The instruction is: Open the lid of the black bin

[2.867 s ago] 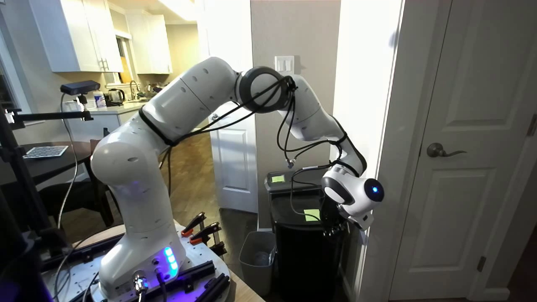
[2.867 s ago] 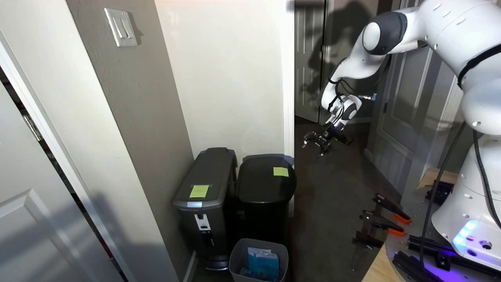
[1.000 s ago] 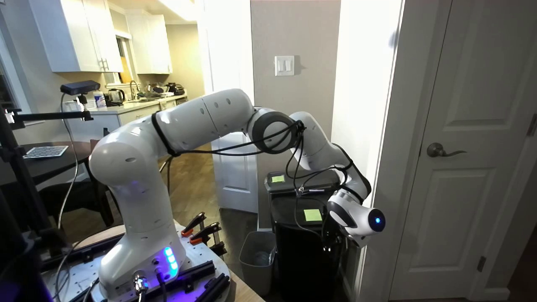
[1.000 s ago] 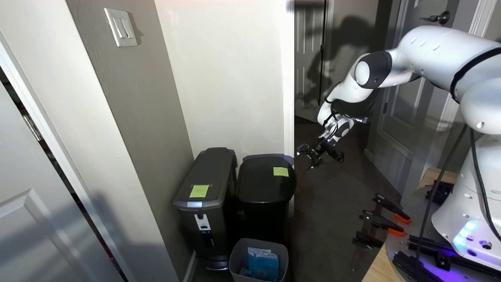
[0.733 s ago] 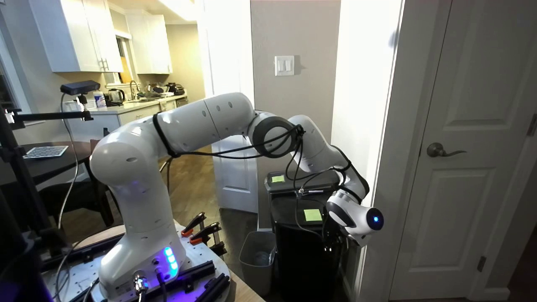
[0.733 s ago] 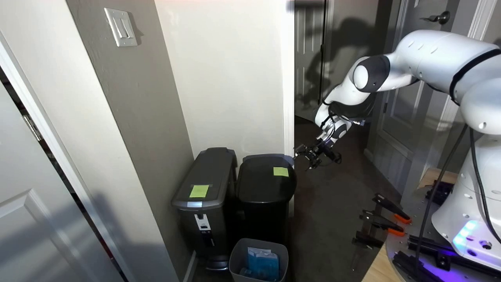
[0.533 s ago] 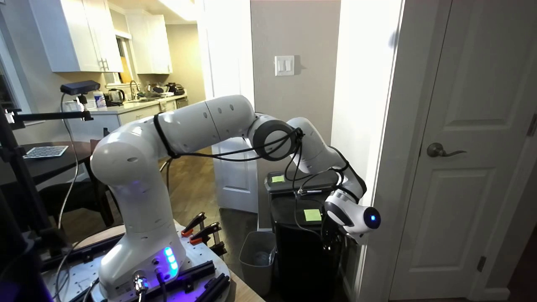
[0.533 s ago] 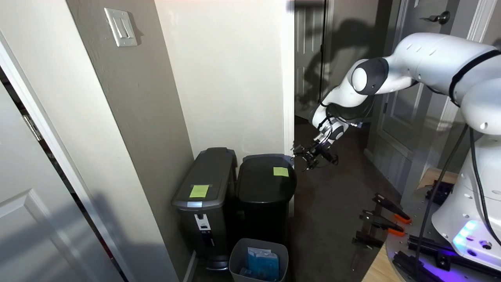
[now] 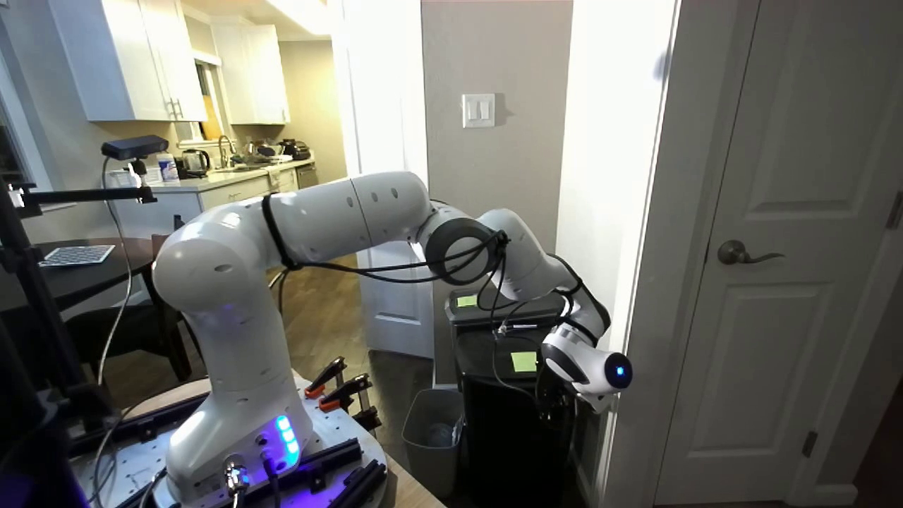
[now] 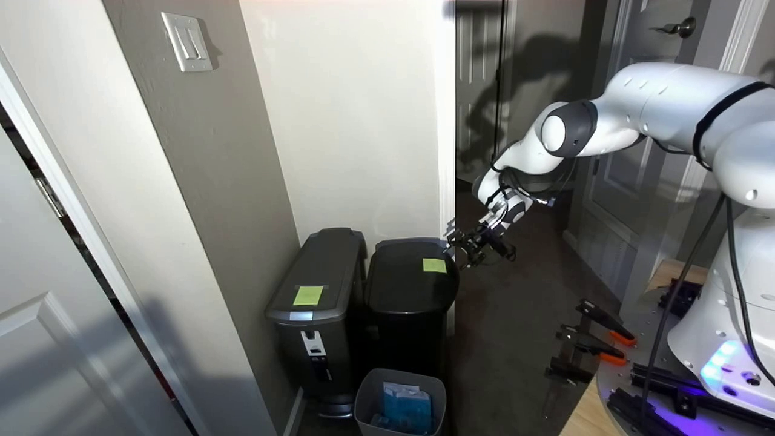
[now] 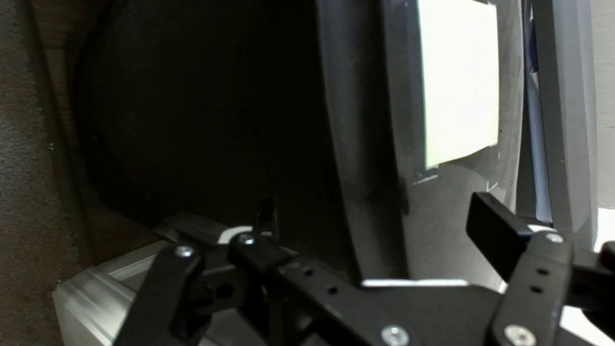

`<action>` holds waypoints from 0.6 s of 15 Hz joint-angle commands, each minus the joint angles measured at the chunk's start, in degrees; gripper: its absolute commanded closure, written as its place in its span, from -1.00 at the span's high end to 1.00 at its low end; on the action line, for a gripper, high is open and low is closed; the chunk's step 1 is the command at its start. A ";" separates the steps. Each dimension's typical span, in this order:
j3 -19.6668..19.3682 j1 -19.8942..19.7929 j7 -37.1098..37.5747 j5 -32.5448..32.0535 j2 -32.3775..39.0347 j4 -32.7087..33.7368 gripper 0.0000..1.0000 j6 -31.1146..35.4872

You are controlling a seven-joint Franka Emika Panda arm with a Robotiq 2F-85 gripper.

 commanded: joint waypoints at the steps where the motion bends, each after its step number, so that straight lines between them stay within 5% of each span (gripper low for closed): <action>1: 1.18 -0.35 1.36 1.38 1.83 2.09 1.00 0.13; 9: 5.04 -2.46 -0.28 5.94 -0.20 -0.75 1.00 -0.42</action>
